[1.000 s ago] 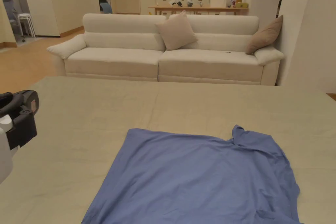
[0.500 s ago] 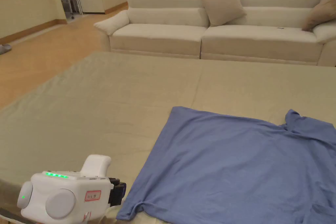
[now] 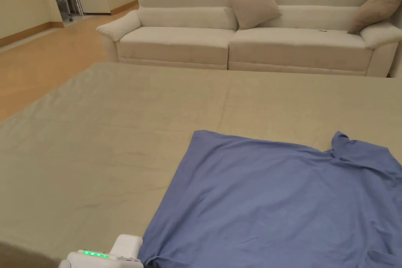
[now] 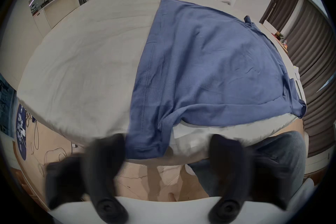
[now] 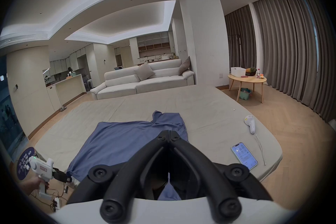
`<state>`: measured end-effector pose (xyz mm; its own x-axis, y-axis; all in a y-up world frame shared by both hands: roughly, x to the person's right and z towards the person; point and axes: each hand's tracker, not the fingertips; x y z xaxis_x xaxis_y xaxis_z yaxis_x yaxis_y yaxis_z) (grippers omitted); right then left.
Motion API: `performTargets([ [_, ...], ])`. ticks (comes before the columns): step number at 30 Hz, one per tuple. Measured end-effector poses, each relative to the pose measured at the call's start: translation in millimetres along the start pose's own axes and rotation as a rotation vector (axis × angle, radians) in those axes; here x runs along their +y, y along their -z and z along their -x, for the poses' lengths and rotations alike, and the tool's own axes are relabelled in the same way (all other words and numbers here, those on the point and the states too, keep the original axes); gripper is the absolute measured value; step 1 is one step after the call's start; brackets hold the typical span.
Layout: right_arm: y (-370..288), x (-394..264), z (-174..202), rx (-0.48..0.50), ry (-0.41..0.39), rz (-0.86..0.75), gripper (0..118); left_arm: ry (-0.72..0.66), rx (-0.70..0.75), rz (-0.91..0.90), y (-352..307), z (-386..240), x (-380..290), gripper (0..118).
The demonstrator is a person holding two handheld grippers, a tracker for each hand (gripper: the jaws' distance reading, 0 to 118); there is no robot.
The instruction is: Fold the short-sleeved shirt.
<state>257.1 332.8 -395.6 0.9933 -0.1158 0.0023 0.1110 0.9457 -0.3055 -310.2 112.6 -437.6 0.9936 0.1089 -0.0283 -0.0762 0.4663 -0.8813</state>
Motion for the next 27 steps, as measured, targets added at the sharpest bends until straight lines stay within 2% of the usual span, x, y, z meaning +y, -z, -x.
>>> performTargets([
  [1,-1,-2,-1,0.000,-0.003,0.007,0,-0.005,0.003,-0.007,2,1,-2,77],
  [2,-1,-3,-2,-0.005,-0.007,0.011,0,-0.004,0.090,-0.018,2,0,-3,47],
  [3,-1,-5,-2,-0.008,-0.008,0.013,0,-0.005,0.078,-0.032,-2,5,-4,30],
  [4,0,-6,-4,-0.006,-0.007,0.018,0,-0.041,0.020,-0.039,-5,9,-4,25],
  [6,2,-13,-8,-0.007,0.001,0.028,0,-0.079,0.018,-0.082,-13,13,-5,12],
  [11,22,-40,-15,0.014,0.025,0.146,0,-0.076,0.016,-0.162,-38,11,7,10],
  [15,40,-67,-20,0.022,0.004,0.203,0,-0.088,-0.025,-0.228,-59,1,23,8],
  [18,59,-89,-34,0.101,0.076,0.269,2,-0.127,-0.070,-0.296,-77,-8,32,8],
  [19,67,-96,-41,0.114,0.109,0.304,22,-0.132,-0.077,-0.328,-82,-10,35,8],
  [20,73,-105,-50,0.078,0.128,0.315,64,-0.123,-0.072,-0.352,-86,-14,37,8],
  [21,79,-111,-60,0.084,0.125,0.317,116,-0.116,-0.067,-0.349,-88,-16,38,8],
  [22,87,-121,-67,0.120,0.134,0.352,115,-0.117,-0.064,-0.362,-92,-19,40,8],
  [23,86,-130,-77,0.151,0.144,0.287,115,-0.127,-0.073,-0.379,-94,-21,42,8],
  [25,90,-149,-88,0.132,0.125,0.399,116,-0.152,-0.106,-0.397,-99,-22,44,8],
  [26,94,-159,-91,0.107,0.090,0.483,112,-0.156,-0.114,-0.400,-102,-25,45,8],
  [27,93,-166,-93,0.108,0.078,0.527,99,-0.151,-0.106,-0.400,-104,-30,46,8],
])
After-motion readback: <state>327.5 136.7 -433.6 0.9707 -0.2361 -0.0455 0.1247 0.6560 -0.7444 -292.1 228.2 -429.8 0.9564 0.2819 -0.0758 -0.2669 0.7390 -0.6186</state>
